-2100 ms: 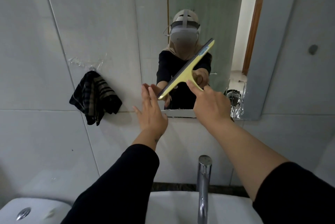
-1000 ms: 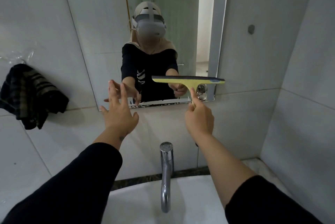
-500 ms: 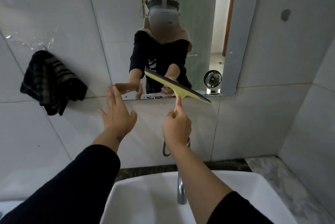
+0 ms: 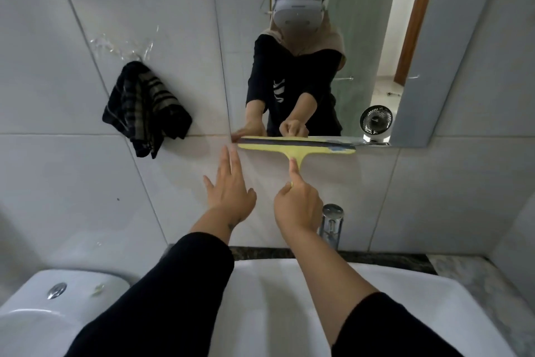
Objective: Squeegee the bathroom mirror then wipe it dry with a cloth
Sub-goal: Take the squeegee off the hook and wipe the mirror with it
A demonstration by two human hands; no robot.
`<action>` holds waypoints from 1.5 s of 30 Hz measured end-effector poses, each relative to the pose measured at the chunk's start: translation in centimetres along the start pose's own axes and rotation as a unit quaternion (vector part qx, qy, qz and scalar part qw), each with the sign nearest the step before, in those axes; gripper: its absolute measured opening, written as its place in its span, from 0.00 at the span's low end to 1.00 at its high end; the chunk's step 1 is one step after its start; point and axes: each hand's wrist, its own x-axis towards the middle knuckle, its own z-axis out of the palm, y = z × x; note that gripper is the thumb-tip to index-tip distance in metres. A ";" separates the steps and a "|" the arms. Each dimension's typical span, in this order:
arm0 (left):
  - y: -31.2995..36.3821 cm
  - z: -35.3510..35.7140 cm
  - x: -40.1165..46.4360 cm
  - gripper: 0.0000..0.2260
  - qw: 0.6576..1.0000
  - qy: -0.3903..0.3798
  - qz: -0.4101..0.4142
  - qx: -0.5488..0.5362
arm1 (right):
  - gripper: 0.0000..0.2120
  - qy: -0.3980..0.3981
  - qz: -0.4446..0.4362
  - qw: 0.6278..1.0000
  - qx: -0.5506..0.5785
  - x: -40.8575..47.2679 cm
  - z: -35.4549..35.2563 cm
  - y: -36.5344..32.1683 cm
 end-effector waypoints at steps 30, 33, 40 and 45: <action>19.7 -6.5 -2.9 0.25 0.848 0.134 0.507 0.073 | 0.23 -0.016 -0.080 0.920 -0.384 4.2 -32.3 0.8; 21.6 -5.7 -3.1 0.25 0.869 0.137 0.470 0.075 | 0.37 0.016 -0.006 0.970 -0.242 5.1 -32.9 1.0; 26.7 -2.1 -3.3 0.29 0.890 0.181 0.417 0.044 | 0.42 0.174 0.142 0.957 0.184 9.2 -32.6 2.8; 29.8 1.5 -2.9 0.39 0.891 0.180 0.415 0.046 | 0.40 0.218 0.108 0.965 0.099 13.3 -33.0 5.2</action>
